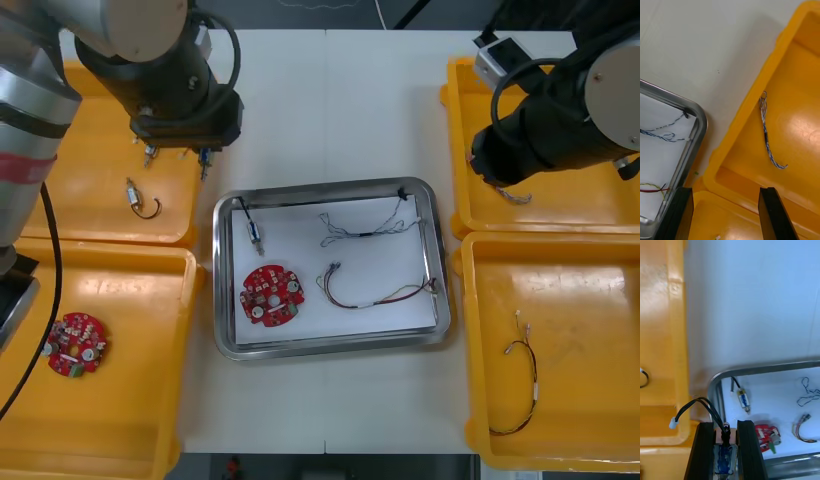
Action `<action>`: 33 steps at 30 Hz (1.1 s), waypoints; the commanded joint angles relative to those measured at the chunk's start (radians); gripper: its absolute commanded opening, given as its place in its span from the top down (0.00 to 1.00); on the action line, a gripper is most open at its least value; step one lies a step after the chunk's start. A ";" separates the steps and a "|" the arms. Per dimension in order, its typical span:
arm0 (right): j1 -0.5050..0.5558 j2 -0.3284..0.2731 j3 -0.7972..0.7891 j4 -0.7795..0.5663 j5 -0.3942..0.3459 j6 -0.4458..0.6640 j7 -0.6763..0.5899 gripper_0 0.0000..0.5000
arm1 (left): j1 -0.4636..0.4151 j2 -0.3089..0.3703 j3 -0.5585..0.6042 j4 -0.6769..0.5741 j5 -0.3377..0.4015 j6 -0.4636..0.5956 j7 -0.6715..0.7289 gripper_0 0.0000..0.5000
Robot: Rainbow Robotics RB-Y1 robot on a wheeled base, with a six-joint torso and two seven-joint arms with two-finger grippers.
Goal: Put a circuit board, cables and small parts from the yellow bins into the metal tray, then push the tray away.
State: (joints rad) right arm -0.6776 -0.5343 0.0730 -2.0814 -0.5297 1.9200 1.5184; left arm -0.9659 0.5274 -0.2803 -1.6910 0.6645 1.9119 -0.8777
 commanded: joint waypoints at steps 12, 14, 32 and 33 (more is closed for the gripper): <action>0.265 -0.141 -0.340 -0.082 -0.156 0.000 -0.026 0.00 | -0.008 -0.066 -0.295 0.059 -0.017 -0.159 0.065 1.00; 0.306 -0.150 -0.369 -0.095 -0.158 0.000 -0.029 0.00 | -0.008 -0.073 -0.329 0.088 -0.037 -0.182 0.072 1.00; 0.530 -0.127 -0.466 -0.200 -0.165 0.000 -0.076 0.00 | 0.012 -0.098 -0.428 0.208 -0.074 -0.341 0.112 1.00; 0.535 -0.118 -0.475 -0.200 -0.168 0.000 -0.081 0.00 | 0.016 -0.098 -0.431 0.208 -0.074 -0.349 0.115 1.00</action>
State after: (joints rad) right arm -0.1721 -0.6493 -0.3419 -2.2482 -0.6839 1.9200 1.4892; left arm -0.9632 0.4512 -0.6995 -1.4740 0.6029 1.5852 -0.8509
